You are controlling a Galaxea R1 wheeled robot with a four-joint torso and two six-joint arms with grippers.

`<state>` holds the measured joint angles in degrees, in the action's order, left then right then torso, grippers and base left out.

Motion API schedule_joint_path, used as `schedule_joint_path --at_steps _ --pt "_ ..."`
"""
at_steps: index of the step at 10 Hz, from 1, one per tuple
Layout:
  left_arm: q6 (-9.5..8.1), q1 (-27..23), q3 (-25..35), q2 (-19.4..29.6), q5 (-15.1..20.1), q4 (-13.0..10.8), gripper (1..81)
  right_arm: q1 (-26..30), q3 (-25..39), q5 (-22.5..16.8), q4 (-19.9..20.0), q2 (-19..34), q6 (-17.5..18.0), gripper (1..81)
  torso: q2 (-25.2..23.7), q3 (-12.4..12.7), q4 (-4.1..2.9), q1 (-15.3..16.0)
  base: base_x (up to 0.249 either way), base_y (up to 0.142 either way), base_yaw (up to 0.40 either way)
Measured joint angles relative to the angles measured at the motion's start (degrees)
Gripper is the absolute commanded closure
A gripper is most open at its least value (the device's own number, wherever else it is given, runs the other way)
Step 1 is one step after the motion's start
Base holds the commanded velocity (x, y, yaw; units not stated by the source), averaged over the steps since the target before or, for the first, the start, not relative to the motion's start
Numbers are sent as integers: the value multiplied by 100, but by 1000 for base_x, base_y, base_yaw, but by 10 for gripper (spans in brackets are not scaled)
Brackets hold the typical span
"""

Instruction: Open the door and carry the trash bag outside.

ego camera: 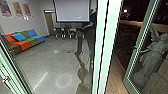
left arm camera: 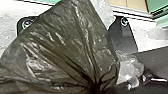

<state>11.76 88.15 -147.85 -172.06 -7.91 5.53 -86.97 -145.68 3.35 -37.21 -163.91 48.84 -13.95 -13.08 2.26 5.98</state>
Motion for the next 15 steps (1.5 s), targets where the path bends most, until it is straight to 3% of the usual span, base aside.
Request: schedule_joint_path --at_steps 3,10,15 --pt "0 -9 0 0 4 0 811 -29 -350 28 -107 -436 -20 10 0 0 0 0 0 0 0" --pt "-2 -15 0 0 -7 -9 811 -101 -372 41 -179 -397 -20 10 -7 5 2 -11 -9 0 0" --pt "-2 -45 0 -2 -5 -11 811 -71 -372 23 -188 -391 -24 10 -7 7 2 -11 0 0 -186"
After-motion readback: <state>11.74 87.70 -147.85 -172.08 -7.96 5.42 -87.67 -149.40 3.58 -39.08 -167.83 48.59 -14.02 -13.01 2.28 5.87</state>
